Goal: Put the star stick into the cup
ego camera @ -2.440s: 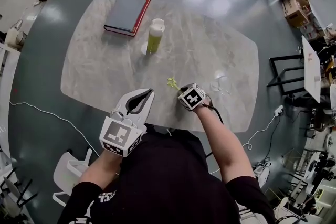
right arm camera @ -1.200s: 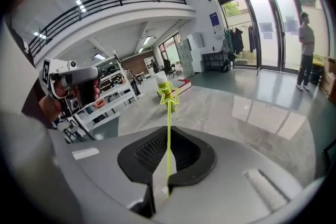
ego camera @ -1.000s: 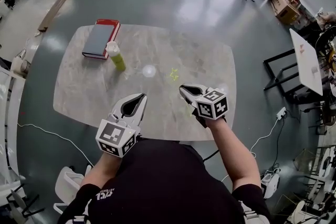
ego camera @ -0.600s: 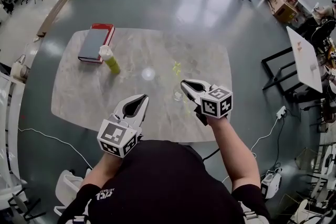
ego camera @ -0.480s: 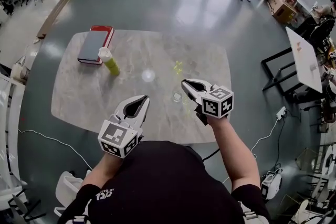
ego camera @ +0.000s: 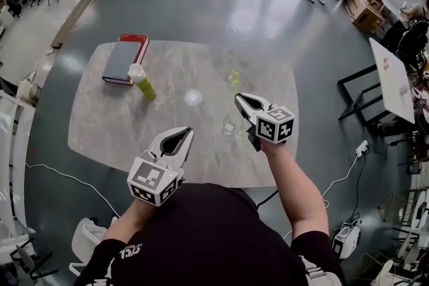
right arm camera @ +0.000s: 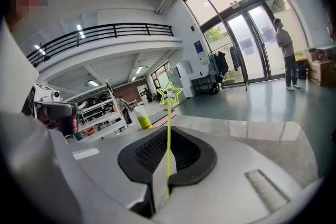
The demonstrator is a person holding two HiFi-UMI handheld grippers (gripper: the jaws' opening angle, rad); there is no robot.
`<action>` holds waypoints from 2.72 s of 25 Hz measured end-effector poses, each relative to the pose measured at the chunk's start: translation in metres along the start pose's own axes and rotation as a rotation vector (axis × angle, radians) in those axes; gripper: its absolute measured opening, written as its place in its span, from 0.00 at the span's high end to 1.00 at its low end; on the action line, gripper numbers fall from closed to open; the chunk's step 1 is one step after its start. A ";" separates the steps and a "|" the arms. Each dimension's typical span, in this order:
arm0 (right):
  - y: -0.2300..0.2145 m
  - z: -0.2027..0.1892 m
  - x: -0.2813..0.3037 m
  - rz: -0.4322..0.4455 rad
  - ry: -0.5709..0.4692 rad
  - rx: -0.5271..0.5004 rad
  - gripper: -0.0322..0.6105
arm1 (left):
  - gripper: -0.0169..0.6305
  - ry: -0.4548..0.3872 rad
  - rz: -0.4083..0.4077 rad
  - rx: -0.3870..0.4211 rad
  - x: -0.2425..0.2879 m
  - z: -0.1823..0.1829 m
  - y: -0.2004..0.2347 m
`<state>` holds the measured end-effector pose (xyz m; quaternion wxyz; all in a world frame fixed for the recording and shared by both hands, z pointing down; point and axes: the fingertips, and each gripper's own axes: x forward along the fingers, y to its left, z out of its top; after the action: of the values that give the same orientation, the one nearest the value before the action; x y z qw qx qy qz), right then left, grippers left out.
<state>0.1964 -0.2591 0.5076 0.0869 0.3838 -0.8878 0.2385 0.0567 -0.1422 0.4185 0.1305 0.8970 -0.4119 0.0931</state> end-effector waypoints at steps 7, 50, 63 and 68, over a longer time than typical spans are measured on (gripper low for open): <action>-0.015 -0.014 0.020 -0.032 -0.017 -0.004 0.90 | 0.97 0.027 0.000 -0.014 -0.001 -0.006 0.001; -0.044 -0.103 -0.038 -0.258 0.038 0.221 0.87 | 0.97 0.063 -0.036 -0.091 0.000 -0.029 0.028; 0.023 -0.064 -0.063 -0.352 -0.108 0.191 0.87 | 0.97 0.016 -0.142 -0.080 -0.021 -0.020 0.056; 0.056 -0.037 -0.077 -0.397 -0.177 0.171 0.91 | 0.97 0.007 -0.212 -0.064 -0.031 -0.018 0.070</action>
<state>0.2077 -0.1584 0.4938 0.0212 0.5762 -0.7757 0.2565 -0.0178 -0.1582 0.4375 0.1699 0.9306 -0.3169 0.0689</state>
